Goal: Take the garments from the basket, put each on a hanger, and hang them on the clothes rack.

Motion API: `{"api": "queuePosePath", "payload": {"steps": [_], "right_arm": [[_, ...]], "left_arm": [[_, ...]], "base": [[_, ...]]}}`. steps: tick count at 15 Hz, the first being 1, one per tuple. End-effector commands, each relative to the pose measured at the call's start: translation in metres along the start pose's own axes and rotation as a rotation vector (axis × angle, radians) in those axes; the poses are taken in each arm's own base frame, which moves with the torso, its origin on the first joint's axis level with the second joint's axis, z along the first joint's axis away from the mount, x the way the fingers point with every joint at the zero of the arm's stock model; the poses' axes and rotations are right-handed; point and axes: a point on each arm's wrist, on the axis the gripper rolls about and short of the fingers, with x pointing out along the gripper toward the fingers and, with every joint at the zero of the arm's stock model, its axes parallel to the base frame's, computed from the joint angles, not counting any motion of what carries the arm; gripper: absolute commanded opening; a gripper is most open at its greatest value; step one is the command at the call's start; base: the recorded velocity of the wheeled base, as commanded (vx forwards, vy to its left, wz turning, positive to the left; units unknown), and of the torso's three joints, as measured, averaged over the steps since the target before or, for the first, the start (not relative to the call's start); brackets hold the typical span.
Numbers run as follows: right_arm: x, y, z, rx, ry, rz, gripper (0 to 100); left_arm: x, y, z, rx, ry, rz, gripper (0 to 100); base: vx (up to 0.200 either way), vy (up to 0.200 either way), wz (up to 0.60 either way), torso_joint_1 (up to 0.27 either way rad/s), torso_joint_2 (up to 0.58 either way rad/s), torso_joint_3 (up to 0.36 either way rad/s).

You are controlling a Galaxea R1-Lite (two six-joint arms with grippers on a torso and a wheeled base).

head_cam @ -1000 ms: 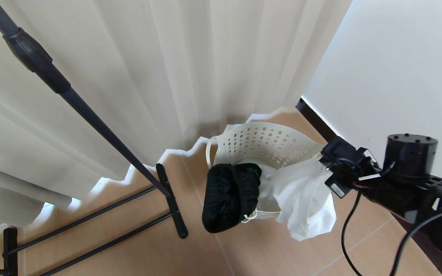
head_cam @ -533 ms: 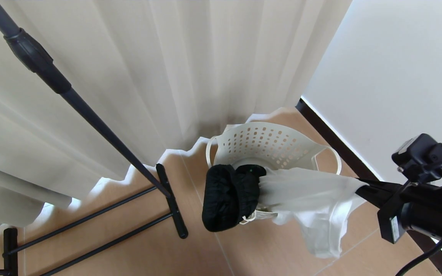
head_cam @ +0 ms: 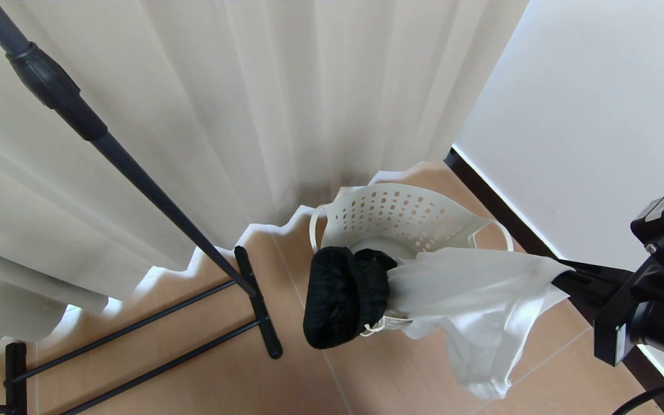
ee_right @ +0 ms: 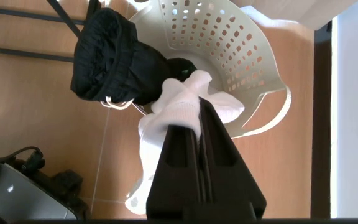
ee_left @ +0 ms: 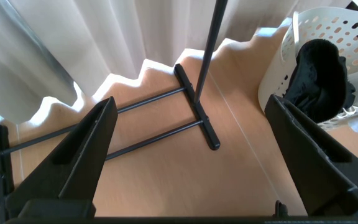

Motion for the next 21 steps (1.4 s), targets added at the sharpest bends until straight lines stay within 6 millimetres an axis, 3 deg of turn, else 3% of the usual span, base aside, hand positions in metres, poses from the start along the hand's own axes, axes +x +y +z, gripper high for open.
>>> {"api": "queuePosePath", "payload": {"steps": [1, 13, 21], "right_arm": [[-0.001, -0.0001, -0.0001, 0.0, -0.003, -0.001, 0], [-0.0001, 0.0004, -0.0024, -0.003, 0.005, 0.004, 0], [0.0003, 0.0005, -0.0025, -0.003, 0.006, 0.005, 0]], "left_arm": [[0.0001, 0.0, 0.0001, 0.0, 0.0, 0.001, 100], [0.0001, 0.0, 0.0001, 0.0, 0.0, 0.001, 100], [0.0001, 0.0, 0.0001, 0.0, 0.0, -0.001, 100]], "base": [[0.0, 0.0, 0.0, 0.0, 0.0, 0.0], [0.0, 0.0, 0.0, 0.001, 0.0, 0.13], [0.0, 0.0, 0.0, 0.08, -0.39, -0.108]]}}
